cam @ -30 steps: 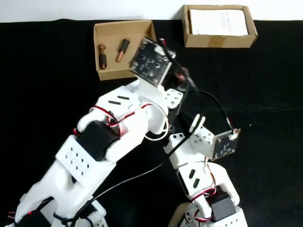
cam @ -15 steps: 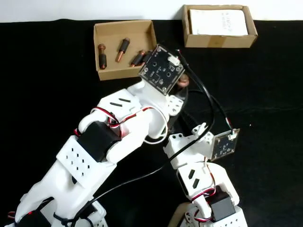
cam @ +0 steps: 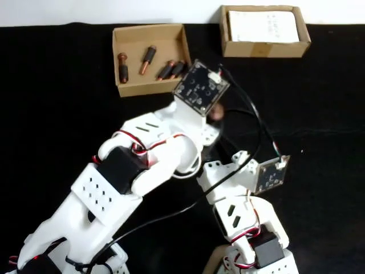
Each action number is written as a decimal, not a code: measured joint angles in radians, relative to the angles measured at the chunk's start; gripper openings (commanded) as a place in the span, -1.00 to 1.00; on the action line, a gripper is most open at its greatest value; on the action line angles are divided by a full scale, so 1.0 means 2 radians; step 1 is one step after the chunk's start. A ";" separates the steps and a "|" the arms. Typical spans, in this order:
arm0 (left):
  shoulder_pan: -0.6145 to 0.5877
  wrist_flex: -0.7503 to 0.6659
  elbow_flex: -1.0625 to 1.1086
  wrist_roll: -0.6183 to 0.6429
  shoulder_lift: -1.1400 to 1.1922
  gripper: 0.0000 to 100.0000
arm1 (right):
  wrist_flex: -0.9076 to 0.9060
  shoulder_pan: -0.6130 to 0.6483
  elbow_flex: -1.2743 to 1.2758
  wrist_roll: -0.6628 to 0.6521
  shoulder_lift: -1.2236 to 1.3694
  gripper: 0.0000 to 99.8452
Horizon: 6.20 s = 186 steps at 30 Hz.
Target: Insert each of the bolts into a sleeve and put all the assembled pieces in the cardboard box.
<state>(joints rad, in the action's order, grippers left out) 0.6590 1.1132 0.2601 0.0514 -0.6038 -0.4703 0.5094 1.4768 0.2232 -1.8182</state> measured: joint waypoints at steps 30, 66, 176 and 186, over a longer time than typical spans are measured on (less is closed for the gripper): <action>-0.187 0.160 -0.112 -0.001 0.000 -0.68 | 0.060 -0.027 0.000 -0.001 0.035 -0.99; -0.407 -0.421 0.528 -0.001 0.001 -0.92 | 0.306 -0.045 -0.684 -0.001 1.119 -0.99; -0.325 -0.233 0.709 -0.070 -0.439 -0.98 | -0.299 -0.222 -0.133 -0.048 0.256 -0.96; -0.325 -0.159 0.709 -0.070 -0.466 -0.98 | -0.136 -0.225 0.100 -0.125 0.054 -0.96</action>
<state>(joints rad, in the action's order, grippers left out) 0.0084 0.7956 1.6778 -0.0882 -1.5351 -0.7419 0.0598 1.6763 -0.0269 -1.7108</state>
